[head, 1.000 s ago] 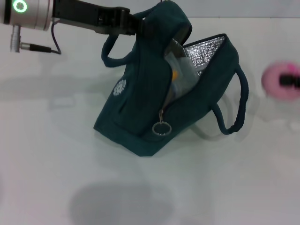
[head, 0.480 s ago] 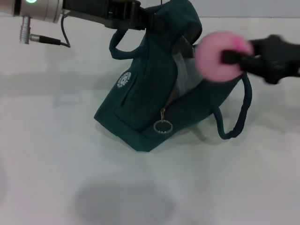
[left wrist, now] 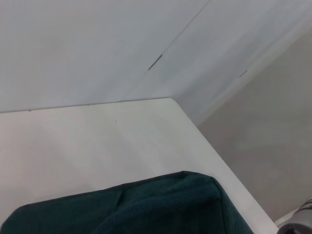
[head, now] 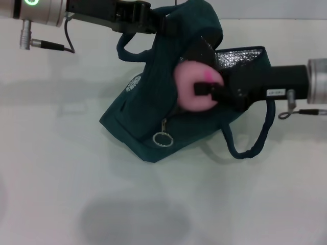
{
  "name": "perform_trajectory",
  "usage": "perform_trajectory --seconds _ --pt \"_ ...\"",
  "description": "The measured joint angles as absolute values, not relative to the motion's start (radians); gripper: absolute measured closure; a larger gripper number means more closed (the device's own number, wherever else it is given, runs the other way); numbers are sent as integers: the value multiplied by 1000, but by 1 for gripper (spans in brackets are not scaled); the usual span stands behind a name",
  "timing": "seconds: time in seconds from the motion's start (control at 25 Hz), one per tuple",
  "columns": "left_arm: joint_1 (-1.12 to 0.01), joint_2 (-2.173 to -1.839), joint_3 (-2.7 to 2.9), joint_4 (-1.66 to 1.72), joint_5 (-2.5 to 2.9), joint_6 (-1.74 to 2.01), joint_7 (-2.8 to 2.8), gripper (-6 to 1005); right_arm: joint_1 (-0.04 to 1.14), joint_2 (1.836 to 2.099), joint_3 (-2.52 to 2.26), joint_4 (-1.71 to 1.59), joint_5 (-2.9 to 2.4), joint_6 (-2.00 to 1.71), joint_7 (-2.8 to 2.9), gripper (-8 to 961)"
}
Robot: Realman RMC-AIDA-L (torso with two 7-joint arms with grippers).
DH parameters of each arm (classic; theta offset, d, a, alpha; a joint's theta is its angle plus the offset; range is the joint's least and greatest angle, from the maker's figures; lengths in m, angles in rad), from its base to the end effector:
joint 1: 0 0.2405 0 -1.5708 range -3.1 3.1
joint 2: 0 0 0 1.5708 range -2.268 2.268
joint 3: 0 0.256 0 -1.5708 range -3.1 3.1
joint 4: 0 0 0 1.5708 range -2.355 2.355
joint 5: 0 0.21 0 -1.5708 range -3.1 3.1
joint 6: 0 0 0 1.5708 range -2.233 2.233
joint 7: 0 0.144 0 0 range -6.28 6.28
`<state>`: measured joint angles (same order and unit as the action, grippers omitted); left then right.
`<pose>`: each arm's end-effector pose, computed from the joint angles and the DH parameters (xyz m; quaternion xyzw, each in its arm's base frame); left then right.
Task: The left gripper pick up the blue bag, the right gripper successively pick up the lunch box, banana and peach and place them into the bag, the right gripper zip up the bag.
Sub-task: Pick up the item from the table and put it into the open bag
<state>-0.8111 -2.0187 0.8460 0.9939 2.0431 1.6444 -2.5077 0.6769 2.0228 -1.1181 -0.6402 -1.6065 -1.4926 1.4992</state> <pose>-0.1250 0.3977 0.0511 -0.8778 -0.4417 -0.1844 0.0185 0.1698 0.3647 -0.0158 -0.9466 0.1474 0.2842 0.0385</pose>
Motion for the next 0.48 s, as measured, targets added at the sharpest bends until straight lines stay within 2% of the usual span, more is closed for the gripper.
perform_trajectory --seconds 0.28,0.48 --pt "-810 -2019 850 994 2043 1644 -2506 949 726 2017 -1221 -559 -1617 -1441 1525 916" --pt "-805 -2019 850 994 2043 1644 -2506 949 712 2017 -1225 -578 -1614 -1411 1546 918"
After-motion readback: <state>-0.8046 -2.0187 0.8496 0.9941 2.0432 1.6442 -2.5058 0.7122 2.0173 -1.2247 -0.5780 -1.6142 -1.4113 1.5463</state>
